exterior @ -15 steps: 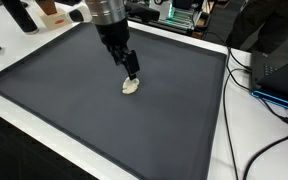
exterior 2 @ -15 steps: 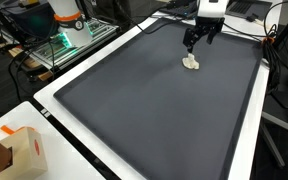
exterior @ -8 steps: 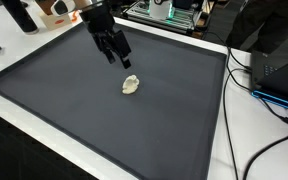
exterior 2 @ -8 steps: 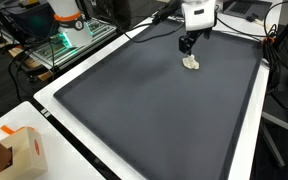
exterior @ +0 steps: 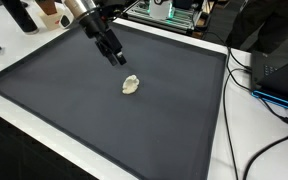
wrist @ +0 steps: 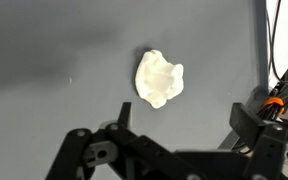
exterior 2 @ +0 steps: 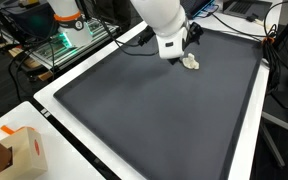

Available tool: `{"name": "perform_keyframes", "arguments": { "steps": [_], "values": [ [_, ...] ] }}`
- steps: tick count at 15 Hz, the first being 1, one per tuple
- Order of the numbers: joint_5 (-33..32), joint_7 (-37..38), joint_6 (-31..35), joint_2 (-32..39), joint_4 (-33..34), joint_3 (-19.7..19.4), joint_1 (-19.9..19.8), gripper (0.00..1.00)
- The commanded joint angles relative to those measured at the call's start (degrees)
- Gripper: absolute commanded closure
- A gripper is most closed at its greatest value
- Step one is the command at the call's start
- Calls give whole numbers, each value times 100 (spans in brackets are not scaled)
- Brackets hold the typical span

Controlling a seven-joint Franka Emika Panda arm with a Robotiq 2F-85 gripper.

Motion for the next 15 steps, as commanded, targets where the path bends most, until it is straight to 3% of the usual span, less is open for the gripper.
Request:
{"name": "perform_keyframes", "arguments": {
  "steps": [1,8,15],
  "values": [
    [580,-396,-299,116,-142,-150,-23,0],
    [1033,-344,-693,425,-130,-439,26,0],
    [1196,198,-1011,585,-24,-653,117,0]
  ]
}}
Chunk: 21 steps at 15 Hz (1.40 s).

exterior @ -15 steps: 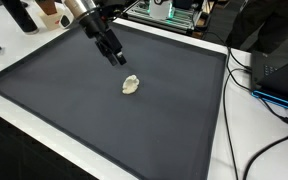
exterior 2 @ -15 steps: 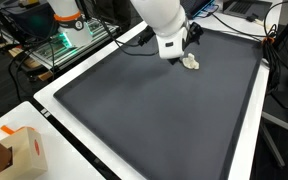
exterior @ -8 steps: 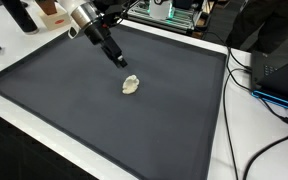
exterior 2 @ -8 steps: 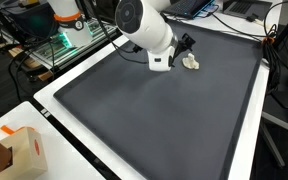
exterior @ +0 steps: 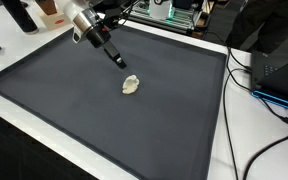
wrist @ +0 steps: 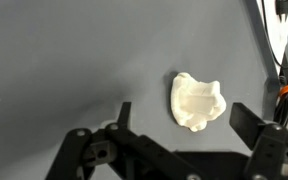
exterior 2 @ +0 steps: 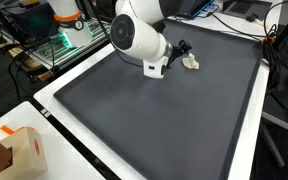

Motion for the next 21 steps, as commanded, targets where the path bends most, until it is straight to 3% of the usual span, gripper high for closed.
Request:
{"name": "perform_keyframes", "arguments": {
  "steps": [1,11,21],
  "values": [
    [128,445,-251,105,113,-198,123,0],
    [-479,2720,-489,299,667,-553,547,0],
    [-2445,5451,-1018,802,1947,-858,1099,0]
  ]
}}
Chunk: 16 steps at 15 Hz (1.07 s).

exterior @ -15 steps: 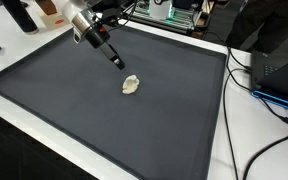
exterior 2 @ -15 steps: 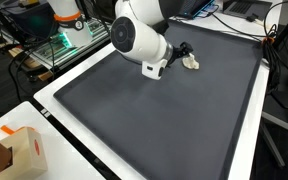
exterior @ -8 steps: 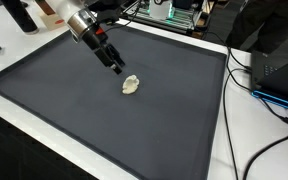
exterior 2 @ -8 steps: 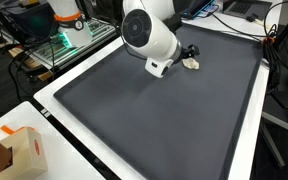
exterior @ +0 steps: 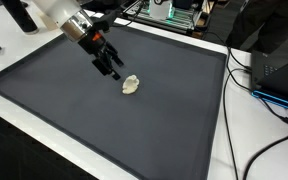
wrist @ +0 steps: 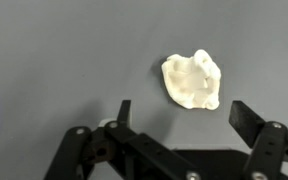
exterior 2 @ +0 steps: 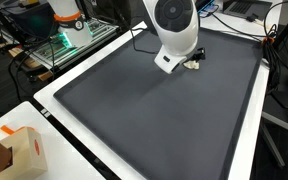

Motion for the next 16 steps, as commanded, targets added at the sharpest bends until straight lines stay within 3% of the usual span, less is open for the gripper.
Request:
{"name": "perform_keyframes", "arguments": {
  "steps": [1,6,16],
  "values": [
    [-794,858,-404,331,671,-178,248,0],
    [-2172,1486,-875,658,1495,-137,511,0],
    [-4485,1119,-1699,1280,3008,-139,1305,0]
  ]
}}
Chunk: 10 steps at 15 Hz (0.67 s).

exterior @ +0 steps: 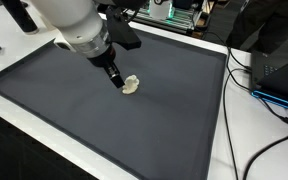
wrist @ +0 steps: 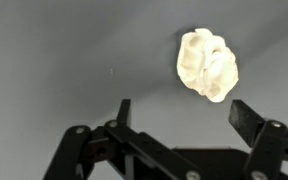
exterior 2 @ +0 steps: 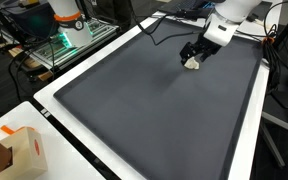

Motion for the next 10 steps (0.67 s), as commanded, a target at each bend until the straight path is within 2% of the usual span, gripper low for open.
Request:
{"name": "perform_keyframes", "arguments": {
  "steps": [1,6,10],
  "values": [
    [-736,-234,-438,393,734,-56,348,0],
    [-1566,-737,-729,588,1117,-43,847,0],
    [-2344,-867,-690,661,1102,-139,1347,0]
  ]
}}
